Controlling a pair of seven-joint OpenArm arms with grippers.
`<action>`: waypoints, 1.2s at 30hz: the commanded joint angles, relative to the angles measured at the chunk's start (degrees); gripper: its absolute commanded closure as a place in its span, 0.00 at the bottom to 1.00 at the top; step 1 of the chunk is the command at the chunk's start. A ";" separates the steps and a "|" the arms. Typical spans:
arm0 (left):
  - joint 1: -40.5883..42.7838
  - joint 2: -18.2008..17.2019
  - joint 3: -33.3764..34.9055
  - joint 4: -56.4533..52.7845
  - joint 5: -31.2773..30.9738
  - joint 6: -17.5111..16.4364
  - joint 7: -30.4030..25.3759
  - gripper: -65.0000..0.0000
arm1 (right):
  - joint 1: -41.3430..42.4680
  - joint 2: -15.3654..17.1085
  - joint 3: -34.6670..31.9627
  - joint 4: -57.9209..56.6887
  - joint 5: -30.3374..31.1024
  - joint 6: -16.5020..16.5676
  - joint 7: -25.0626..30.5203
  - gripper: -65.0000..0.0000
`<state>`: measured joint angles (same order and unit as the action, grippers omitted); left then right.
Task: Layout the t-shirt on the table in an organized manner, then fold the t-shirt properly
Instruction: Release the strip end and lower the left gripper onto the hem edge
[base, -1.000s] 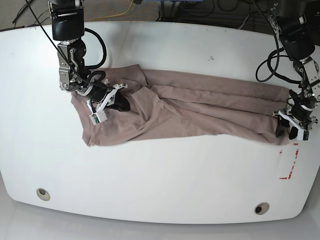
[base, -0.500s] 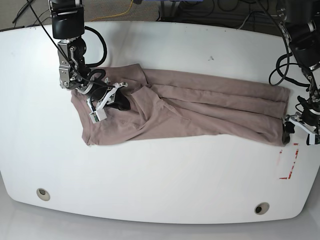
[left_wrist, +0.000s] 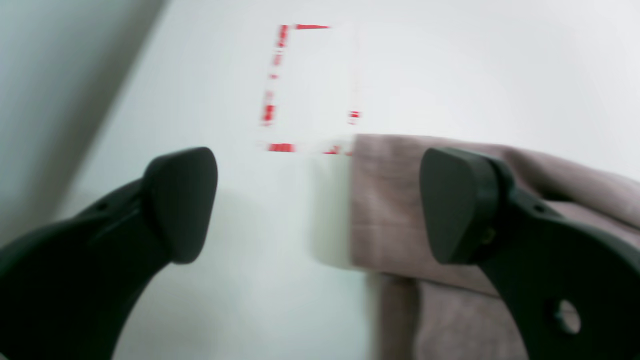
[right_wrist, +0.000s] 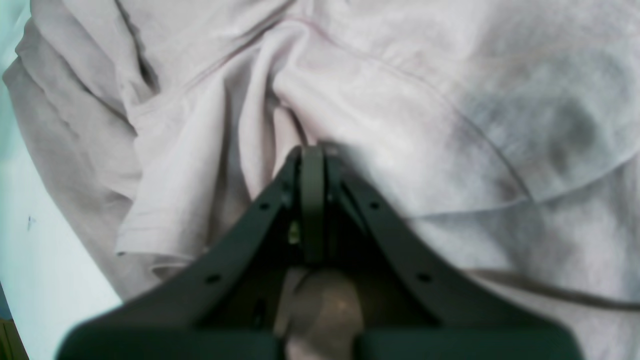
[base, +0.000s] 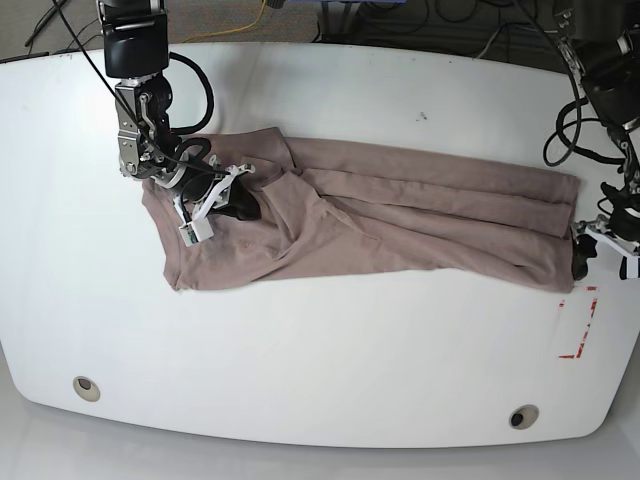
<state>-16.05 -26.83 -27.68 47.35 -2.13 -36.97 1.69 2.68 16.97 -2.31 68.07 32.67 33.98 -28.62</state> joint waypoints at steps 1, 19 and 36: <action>-2.80 -1.43 -0.05 -1.24 -2.75 0.09 -1.91 0.08 | -0.88 0.57 -0.38 -0.69 -4.93 -1.49 -6.32 1.00; -11.42 0.68 6.10 -13.64 -4.15 0.36 -2.00 0.09 | -0.61 0.65 -0.46 -0.69 -4.93 -1.49 -6.32 1.00; -16.25 2.87 6.19 -22.87 -4.15 3.61 -2.09 0.09 | -0.61 0.74 -0.46 -0.69 -4.93 -1.49 -6.32 1.00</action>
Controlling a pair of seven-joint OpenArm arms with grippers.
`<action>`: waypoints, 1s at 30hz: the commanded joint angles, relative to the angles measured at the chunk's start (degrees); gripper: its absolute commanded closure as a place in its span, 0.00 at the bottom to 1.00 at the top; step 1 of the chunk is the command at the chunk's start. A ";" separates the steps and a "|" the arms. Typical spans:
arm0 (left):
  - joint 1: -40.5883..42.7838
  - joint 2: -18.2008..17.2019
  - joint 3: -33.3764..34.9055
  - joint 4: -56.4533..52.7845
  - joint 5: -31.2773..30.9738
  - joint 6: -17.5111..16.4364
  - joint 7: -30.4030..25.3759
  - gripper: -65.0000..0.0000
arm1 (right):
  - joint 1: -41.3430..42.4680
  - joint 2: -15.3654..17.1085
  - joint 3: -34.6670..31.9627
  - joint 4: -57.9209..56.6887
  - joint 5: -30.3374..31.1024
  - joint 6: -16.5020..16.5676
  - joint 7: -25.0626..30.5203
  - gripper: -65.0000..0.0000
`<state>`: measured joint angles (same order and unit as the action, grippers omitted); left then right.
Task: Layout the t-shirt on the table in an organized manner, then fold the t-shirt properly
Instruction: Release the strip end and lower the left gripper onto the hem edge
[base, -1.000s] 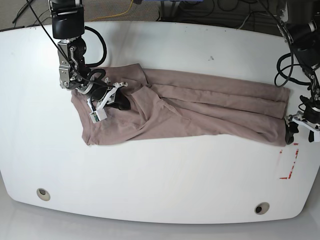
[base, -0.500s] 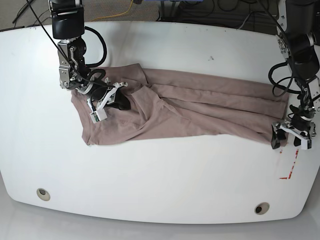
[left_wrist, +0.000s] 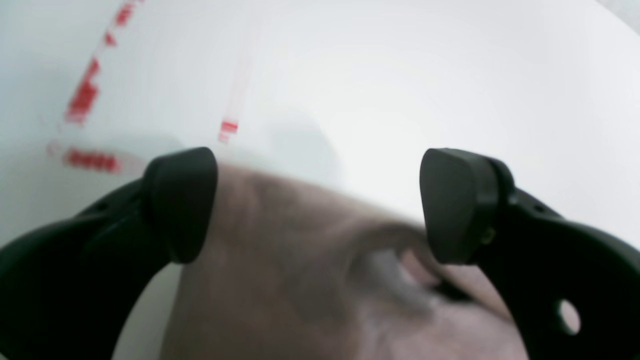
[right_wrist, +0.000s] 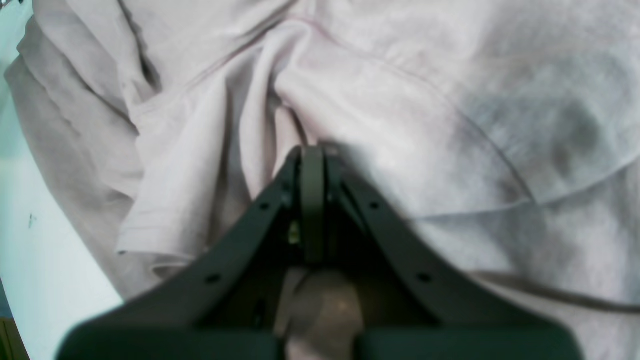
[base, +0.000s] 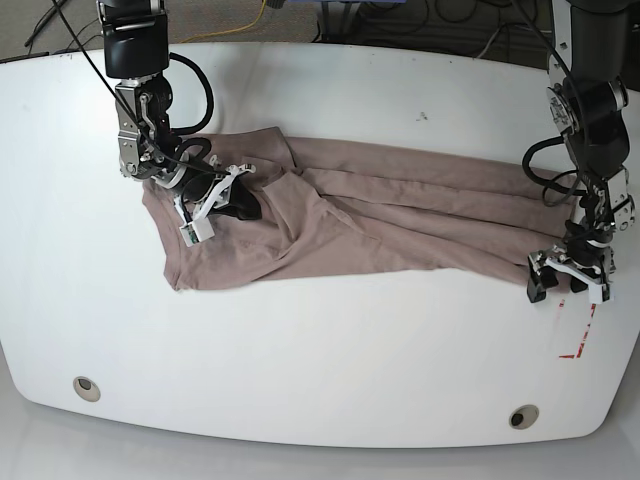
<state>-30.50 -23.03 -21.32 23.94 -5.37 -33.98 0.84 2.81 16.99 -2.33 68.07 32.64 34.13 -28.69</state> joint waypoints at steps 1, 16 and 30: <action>-1.81 -0.93 -0.17 0.36 -0.92 1.14 -1.24 0.09 | -0.74 0.72 -0.44 -0.69 -4.91 -1.65 -6.26 1.00; -0.49 0.13 -0.26 0.28 -0.74 4.83 -1.15 0.09 | -0.74 0.81 -0.44 -0.69 -4.91 -1.56 -6.26 1.00; -0.40 1.09 -0.17 0.28 -0.74 4.75 -1.06 0.29 | -0.74 0.81 -0.44 -0.69 -4.91 -1.56 -6.26 1.00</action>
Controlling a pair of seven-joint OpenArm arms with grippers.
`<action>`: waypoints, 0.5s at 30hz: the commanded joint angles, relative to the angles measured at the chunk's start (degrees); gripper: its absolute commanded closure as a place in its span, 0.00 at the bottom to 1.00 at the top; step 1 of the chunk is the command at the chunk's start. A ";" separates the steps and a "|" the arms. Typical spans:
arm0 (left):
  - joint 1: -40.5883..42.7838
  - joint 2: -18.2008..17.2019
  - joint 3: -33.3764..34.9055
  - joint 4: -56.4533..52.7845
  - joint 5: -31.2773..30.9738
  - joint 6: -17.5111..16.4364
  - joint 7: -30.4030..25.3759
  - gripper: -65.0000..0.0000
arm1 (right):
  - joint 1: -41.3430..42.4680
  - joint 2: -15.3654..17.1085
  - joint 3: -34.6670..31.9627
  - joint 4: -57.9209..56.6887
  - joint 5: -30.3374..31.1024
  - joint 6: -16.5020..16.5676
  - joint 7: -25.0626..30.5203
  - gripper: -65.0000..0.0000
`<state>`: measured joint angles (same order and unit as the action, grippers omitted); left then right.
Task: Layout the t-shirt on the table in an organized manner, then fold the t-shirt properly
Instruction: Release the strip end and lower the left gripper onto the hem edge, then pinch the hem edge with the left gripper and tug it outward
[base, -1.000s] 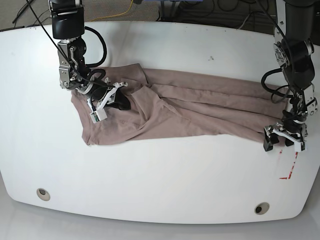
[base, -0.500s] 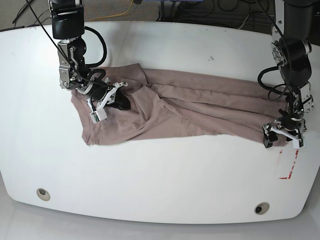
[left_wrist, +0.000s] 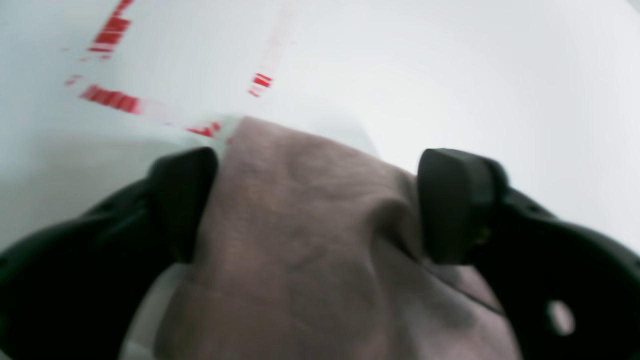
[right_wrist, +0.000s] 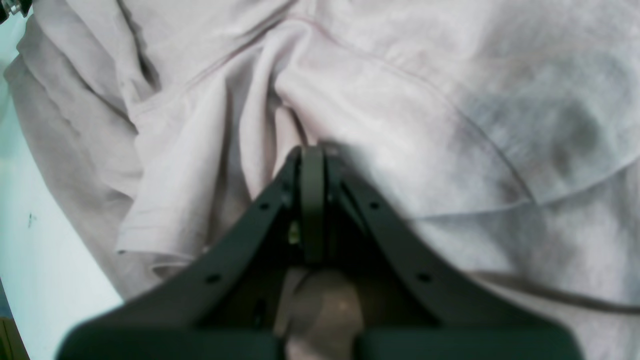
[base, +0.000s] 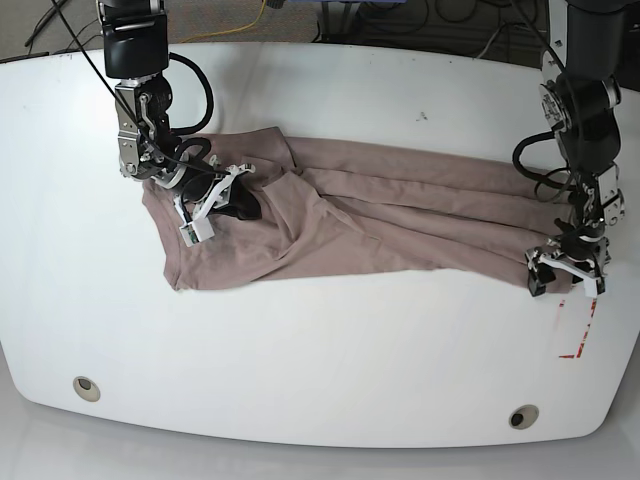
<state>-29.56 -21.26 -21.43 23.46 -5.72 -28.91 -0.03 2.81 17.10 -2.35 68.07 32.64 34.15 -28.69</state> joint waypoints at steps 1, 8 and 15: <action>-1.34 -0.68 -0.06 0.76 -0.48 -0.32 -0.19 0.34 | -0.74 0.70 -0.42 -0.69 -4.91 -1.58 -6.26 1.00; -1.43 -0.68 -0.06 1.20 -0.57 0.03 -0.36 0.67 | -0.74 0.70 -0.42 -0.69 -4.91 -1.58 -6.26 1.00; -1.52 -0.68 -0.15 1.37 -0.66 0.03 -0.36 0.69 | -0.74 0.70 -0.42 -0.69 -4.91 -1.58 -6.26 1.00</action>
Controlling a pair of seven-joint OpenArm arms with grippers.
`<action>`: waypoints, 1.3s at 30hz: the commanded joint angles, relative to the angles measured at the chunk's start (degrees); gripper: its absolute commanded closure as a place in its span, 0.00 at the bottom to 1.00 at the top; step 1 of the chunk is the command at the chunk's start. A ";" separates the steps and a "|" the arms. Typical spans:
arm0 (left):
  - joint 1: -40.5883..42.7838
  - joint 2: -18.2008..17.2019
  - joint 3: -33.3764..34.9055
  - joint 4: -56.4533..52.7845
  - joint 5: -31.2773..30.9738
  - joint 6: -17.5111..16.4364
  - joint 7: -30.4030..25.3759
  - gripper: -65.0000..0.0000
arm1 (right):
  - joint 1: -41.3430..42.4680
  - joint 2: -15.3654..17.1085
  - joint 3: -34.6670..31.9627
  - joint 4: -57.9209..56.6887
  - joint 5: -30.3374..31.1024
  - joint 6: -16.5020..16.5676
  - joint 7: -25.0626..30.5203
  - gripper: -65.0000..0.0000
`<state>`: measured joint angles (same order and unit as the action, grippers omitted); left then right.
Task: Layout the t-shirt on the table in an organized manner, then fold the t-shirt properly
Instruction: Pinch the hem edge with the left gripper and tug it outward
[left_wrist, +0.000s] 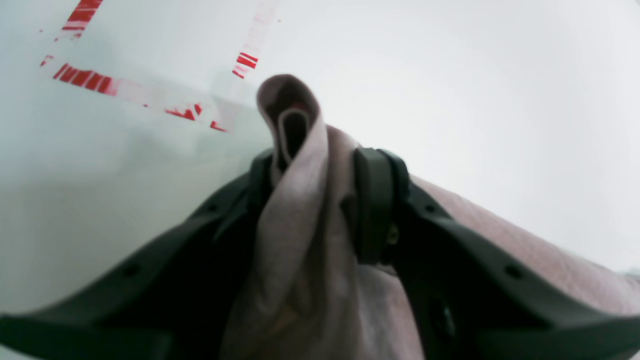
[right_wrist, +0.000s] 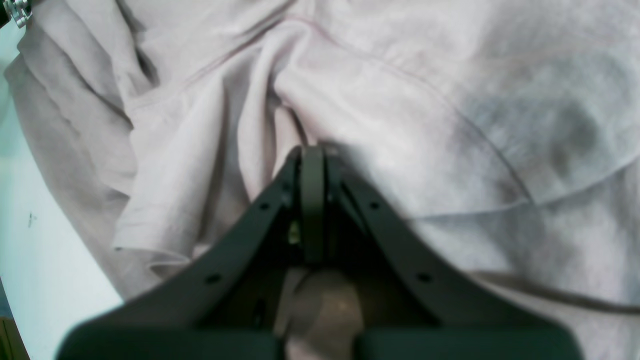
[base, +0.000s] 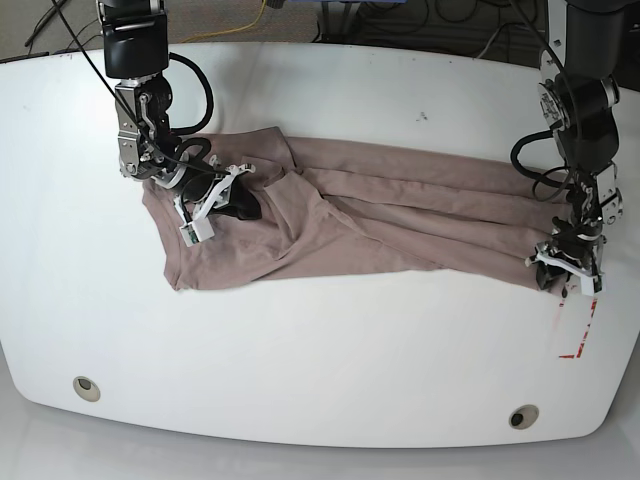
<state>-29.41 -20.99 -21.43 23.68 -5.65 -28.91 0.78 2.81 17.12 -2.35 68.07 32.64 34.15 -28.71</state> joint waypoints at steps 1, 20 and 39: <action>-1.67 -0.94 -0.15 1.15 -0.81 0.03 -1.17 0.69 | -0.74 0.68 -0.42 -0.69 -4.91 -1.58 -6.24 1.00; 0.00 -0.94 -2.53 9.59 -0.90 -0.15 -1.17 1.00 | -0.83 0.33 -0.42 -0.69 -11.15 -1.58 -6.15 1.00; 1.58 -2.26 -2.53 11.18 -0.64 -0.24 -1.17 0.93 | -0.65 0.24 -0.33 -0.69 -11.32 0.35 -6.15 1.00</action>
<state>-26.83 -21.32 -23.86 32.62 -5.65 -28.95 0.82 2.98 16.95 -2.35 68.20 27.42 36.21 -27.38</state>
